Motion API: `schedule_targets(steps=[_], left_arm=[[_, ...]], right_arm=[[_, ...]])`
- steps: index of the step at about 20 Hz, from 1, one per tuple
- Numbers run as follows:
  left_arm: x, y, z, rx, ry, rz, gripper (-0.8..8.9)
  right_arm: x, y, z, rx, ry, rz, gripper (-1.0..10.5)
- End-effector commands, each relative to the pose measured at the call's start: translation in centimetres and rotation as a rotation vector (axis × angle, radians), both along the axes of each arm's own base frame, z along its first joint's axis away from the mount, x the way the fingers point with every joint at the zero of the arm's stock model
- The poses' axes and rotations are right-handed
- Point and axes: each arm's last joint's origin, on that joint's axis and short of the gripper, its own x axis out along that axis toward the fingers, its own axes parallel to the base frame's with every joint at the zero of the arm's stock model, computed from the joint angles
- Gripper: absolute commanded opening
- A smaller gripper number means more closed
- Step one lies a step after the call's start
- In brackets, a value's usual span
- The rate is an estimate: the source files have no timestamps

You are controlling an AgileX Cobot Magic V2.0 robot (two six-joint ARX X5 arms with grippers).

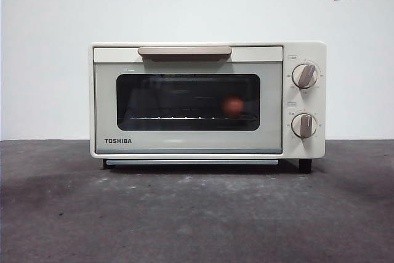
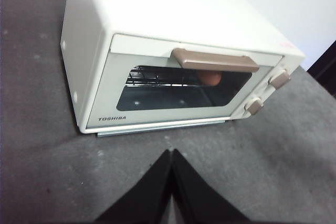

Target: Eggoven

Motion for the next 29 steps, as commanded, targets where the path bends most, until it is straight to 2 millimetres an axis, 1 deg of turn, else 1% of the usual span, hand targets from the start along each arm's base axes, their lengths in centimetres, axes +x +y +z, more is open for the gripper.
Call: schedule_targets(steps=[1,9,22,23,24,26,27,29], left_arm=[[-0.15,0.01,0.66,0.020,-0.037,-0.008,0.07],[-0.10,0.00,0.67,0.019,-0.038,-0.008,0.08],[-0.09,-0.01,0.69,0.019,-0.041,-0.008,0.07],[-0.09,-0.01,0.69,0.032,-0.049,-0.012,0.07],[-0.05,0.04,0.76,0.106,-0.103,-0.027,0.08],[-0.05,0.09,0.78,0.179,-0.156,-0.039,0.08],[-0.07,0.22,0.85,0.201,-0.175,-0.020,0.08],[-0.10,0.78,1.02,0.268,-0.229,0.088,0.08]], right_arm=[[0.08,0.12,0.14,-0.006,-0.035,0.000,0.0],[0.25,-0.12,0.29,-0.027,-0.065,-0.097,0.0],[0.29,-0.10,0.64,-0.005,-0.095,-0.099,0.0],[0.29,-0.10,0.64,-0.005,-0.094,-0.099,0.0],[0.29,-0.10,0.64,-0.005,-0.094,-0.099,0.0],[0.29,-0.10,0.64,-0.005,-0.095,-0.099,0.0],[0.29,-0.10,0.64,-0.005,-0.094,-0.099,0.0],[0.29,-0.10,0.64,-0.005,-0.094,-0.099,0.0]])
